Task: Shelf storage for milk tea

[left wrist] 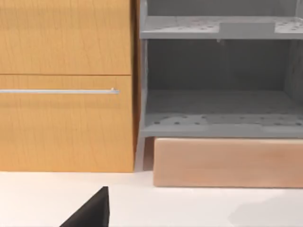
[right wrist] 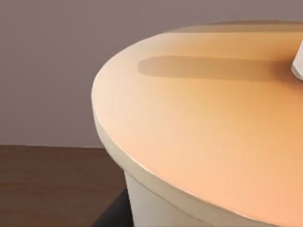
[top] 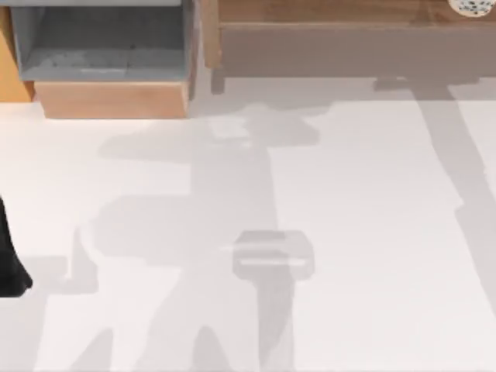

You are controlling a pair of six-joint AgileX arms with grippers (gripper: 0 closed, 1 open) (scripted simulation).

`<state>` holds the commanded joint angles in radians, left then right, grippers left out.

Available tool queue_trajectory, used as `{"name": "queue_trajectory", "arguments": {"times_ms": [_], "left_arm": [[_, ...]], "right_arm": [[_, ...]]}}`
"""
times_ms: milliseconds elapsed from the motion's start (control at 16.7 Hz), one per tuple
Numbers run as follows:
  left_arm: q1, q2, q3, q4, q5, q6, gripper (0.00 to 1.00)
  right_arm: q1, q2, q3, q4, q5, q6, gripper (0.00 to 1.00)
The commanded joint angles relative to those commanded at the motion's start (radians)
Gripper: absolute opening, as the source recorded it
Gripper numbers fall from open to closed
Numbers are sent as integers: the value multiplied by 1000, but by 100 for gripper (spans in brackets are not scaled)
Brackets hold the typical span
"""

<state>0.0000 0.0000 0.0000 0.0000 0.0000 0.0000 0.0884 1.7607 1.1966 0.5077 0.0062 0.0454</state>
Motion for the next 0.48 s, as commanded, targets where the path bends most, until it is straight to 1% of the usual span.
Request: {"name": "queue_trajectory", "arguments": {"times_ms": [120,300,480], "left_arm": [[0,0,0,0,0,0,100],[0,0,0,0,0,0,100],[0,0,0,0,0,0,100]], "right_arm": [[-40,66,84,-30,25,-10,0],[-54,150,189,-74,48,-28,0],[-56,168,213,-86,54,-33,0]]}}
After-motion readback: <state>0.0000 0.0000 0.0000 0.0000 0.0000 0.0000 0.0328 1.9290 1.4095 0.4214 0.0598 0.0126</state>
